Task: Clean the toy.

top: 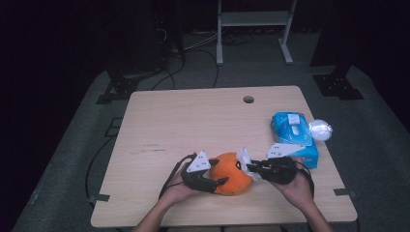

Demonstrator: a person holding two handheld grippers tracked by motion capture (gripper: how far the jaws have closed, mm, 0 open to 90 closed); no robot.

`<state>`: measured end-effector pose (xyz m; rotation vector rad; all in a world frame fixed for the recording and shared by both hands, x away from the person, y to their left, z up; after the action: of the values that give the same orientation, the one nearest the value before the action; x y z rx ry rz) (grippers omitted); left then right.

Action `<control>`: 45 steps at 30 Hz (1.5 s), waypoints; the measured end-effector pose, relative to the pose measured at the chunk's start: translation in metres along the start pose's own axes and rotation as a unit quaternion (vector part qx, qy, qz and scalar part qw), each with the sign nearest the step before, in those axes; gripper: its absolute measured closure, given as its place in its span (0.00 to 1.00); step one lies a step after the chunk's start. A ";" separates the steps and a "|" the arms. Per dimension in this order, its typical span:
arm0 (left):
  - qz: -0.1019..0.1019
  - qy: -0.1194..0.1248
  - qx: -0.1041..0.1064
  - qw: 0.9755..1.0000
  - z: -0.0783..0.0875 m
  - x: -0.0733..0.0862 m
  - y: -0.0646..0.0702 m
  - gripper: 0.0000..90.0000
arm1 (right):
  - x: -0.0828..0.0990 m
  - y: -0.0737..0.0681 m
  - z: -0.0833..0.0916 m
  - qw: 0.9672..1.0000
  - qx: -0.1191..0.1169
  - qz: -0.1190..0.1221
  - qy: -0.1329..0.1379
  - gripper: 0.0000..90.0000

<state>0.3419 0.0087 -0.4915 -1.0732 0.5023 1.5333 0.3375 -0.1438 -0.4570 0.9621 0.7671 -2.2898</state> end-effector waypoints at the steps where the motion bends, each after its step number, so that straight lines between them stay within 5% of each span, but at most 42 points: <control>1: -0.001 0.000 0.000 1.000 0.000 0.000 0.000 0.32 | 0.001 0.005 0.002 1.000 0.004 -0.007 -0.001 0.89; 4: 0.001 -0.001 0.001 1.000 0.000 0.001 0.000 0.32 | 0.002 0.011 0.007 1.000 0.008 -0.020 0.003 0.89; 6: 0.002 0.000 0.001 1.000 0.000 0.002 0.000 0.32 | -0.003 0.002 0.011 0.999 -0.017 -0.024 0.016 0.89; 8: 0.002 0.001 0.002 1.000 0.000 0.001 0.000 0.32 | -0.006 -0.013 0.010 0.999 -0.033 0.000 0.017 0.89; 11: 0.003 0.002 0.004 1.000 0.001 0.002 -0.001 0.32 | 0.001 -0.017 0.002 0.999 -0.008 0.032 -0.007 0.89; 16: 0.004 0.002 0.003 1.000 0.001 0.002 -0.001 0.32 | 0.003 0.000 0.005 1.000 0.014 0.011 -0.007 0.89; 21: 0.016 0.010 0.008 1.000 0.001 0.005 -0.003 0.32 | 0.002 -0.019 0.004 0.999 -0.031 0.031 -0.005 0.89; 26: 0.014 0.008 0.007 1.000 0.001 0.004 -0.002 0.32 | 0.005 -0.013 0.002 0.999 -0.015 0.037 -0.018 0.89; 29: -0.001 0.004 0.015 1.000 0.000 0.002 0.003 0.33 | 0.004 0.000 0.006 1.000 0.001 0.011 -0.010 0.89; 32: -0.017 0.001 0.022 1.000 0.000 0.001 0.007 0.33 | -0.003 -0.002 0.007 1.000 -0.001 0.001 0.010 0.89; 36: -0.026 -0.004 0.026 0.999 0.003 -0.002 0.008 0.31 | -0.006 -0.007 -0.001 1.000 -0.001 0.008 0.005 0.89; 40: -0.023 0.031 0.017 0.999 0.009 -0.017 0.004 0.26 | 0.002 -0.012 -0.004 0.999 -0.021 0.022 -0.014 0.89; 42: -0.027 0.020 0.023 0.999 0.006 -0.017 0.008 0.30 | 0.003 -0.014 -0.001 0.999 -0.035 0.025 -0.023 0.89; 45: -0.056 0.002 0.037 0.998 0.000 -0.012 0.019 0.39 | -0.004 -0.011 0.000 1.000 -0.013 0.019 0.000 0.89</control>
<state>0.3234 -0.0028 -0.4860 -1.0306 0.4889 1.4037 0.3324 -0.1355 -0.4506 0.9583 0.7700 -2.2427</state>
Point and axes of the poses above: each handheld gripper's, and its own axes: z roughly backward along the jaws, x roughly out of its underside, y roughly to its right, the point moved 9 cm from there along -z, roughly forward along the jaws, and after that the axes turned 15 degrees about -z, right-handed, at the moved point
